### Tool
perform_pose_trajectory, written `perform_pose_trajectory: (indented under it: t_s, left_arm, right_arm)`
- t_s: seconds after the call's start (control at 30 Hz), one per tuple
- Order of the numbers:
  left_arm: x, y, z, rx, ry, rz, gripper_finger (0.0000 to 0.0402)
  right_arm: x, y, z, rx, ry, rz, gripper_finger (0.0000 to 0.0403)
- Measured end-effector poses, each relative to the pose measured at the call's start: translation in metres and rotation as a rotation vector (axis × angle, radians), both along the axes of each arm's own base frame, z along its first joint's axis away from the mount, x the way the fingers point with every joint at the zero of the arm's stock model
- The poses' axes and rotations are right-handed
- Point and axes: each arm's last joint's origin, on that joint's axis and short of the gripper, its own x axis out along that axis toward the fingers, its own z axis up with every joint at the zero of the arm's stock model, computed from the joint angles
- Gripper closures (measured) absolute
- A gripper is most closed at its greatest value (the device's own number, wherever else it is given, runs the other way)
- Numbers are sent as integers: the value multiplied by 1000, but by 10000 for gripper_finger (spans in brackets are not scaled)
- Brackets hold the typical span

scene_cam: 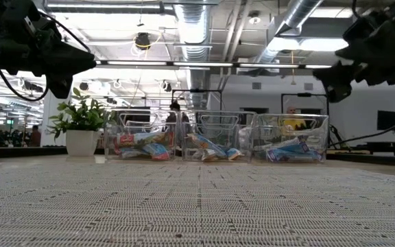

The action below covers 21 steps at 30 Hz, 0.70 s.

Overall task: Pick and place Granola Bars by type
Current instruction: Return to Home Position

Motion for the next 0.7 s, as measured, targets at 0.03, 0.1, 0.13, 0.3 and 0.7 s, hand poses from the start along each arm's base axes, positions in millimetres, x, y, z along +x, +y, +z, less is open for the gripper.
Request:
perform_pose_trajectory:
  t_s: [0.03, 0.1, 0.13, 0.3, 0.7]
  left_arm:
    - [0, 0, 0, 0, 0, 0, 339]
    - [0, 0, 0, 0, 0, 0, 339]
    - [0, 0, 0, 0, 0, 0, 339]
    - [0, 0, 0, 0, 0, 0, 339]
    - [0, 0, 0, 0, 0, 0, 339]
  right_arm:
    - [-1, 0, -1, -3, 14, 0, 177]
    - [-3, 0, -4, -23, 47, 2, 177]
    - [-5, 0, -5, -29, 61, 3, 177]
    - [-13, 0, -9, -34, 120, 7, 177]
    - [-23, -2, -14, -43, 180, -35, 177]
